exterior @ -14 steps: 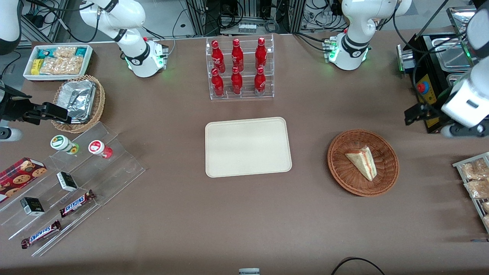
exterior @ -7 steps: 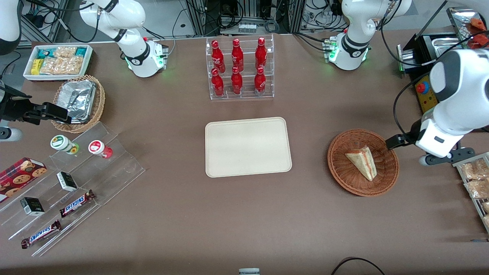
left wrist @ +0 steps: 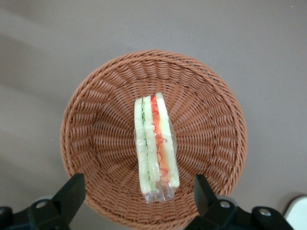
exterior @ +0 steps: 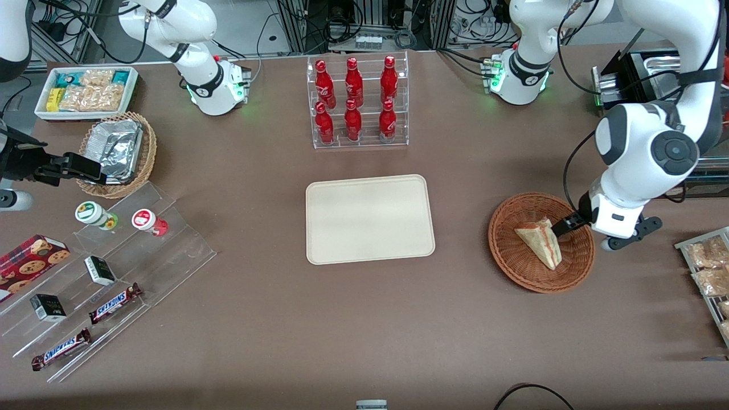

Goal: Place sandwich from basket to tray
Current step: 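Lower the left gripper and close it on the sandwich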

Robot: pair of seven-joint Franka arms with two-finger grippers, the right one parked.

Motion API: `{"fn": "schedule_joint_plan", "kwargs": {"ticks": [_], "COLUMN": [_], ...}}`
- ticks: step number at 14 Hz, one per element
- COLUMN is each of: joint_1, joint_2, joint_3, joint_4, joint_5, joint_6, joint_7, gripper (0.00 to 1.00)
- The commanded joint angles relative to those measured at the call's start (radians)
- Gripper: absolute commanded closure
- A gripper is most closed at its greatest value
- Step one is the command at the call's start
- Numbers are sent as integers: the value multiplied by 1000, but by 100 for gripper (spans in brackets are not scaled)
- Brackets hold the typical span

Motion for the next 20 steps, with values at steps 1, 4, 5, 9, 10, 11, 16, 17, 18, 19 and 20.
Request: {"fn": "schedule_joint_plan", "kwargs": {"ticks": [1,4,5,9,10,11,16,17,18,19,20], "joint_1": [-3,-21,-22,-41,-41,-41,-44,-42,-42,-42,-44], "joint_2": [-6,27,40,66,73,83,112,118,126,127,130], "joint_3": [-3,-3,-4,-3,-3,-3,-3,-3,-1,-1,-1], "joint_4": [-72,-71,-69,-68,-69,-69,-72,-71,-69,-69,-68], "joint_5": [7,4,4,2,4,4,5,7,5,5,5], "joint_6": [83,120,128,142,146,146,145,146,146,146,146], "joint_7": [-55,-93,-105,-110,-109,-109,-109,-109,-109,-109,-110], "gripper": [0,0,0,0,0,0,0,0,3,14,33]}}
